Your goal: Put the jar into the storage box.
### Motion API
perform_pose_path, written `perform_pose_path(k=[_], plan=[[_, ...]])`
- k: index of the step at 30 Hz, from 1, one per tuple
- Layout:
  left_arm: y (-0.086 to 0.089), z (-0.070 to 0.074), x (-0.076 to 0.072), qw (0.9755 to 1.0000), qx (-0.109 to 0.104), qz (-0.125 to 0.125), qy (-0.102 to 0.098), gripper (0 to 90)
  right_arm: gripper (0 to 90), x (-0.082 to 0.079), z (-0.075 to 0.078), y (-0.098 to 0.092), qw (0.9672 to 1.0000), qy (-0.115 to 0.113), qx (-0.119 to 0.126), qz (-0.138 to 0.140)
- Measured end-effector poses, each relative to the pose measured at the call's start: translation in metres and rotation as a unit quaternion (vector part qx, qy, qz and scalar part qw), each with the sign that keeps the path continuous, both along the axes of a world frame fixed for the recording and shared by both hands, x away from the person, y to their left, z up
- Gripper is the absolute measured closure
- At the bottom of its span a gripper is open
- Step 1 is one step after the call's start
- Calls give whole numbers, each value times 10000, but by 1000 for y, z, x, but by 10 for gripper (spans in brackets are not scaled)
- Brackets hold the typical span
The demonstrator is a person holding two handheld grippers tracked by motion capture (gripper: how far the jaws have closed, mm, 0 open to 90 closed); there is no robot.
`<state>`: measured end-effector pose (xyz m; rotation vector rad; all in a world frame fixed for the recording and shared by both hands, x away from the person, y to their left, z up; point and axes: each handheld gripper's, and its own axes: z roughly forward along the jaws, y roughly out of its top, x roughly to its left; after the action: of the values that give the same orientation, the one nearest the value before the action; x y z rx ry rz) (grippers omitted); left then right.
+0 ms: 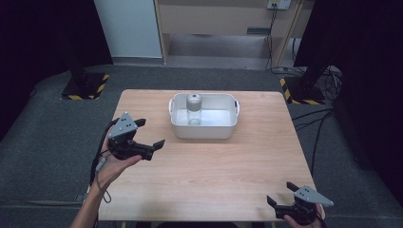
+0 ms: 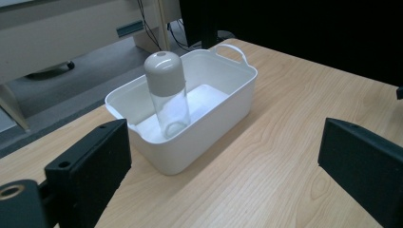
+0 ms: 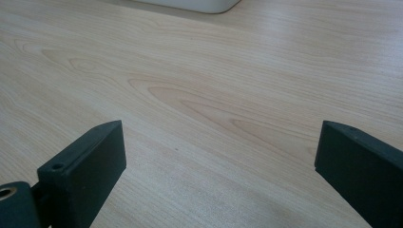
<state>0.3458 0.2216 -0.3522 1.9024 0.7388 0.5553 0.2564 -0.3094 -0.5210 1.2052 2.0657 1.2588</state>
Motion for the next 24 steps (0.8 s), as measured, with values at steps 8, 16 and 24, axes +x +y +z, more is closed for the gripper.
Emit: perform_pose_path(k=[8,16,24], plan=[[10,-21,-16,9998,-216,-49,-14,21,32,-1,1,1,10000,-14,-26,2],[22,-48,-28,9990,-440,-2,51,20,32,0,1,2,10000,-13,-47,12],[39,-76,-41,9978,-626,189,133,20,32,0,1,2,10000,1,-44,3]])
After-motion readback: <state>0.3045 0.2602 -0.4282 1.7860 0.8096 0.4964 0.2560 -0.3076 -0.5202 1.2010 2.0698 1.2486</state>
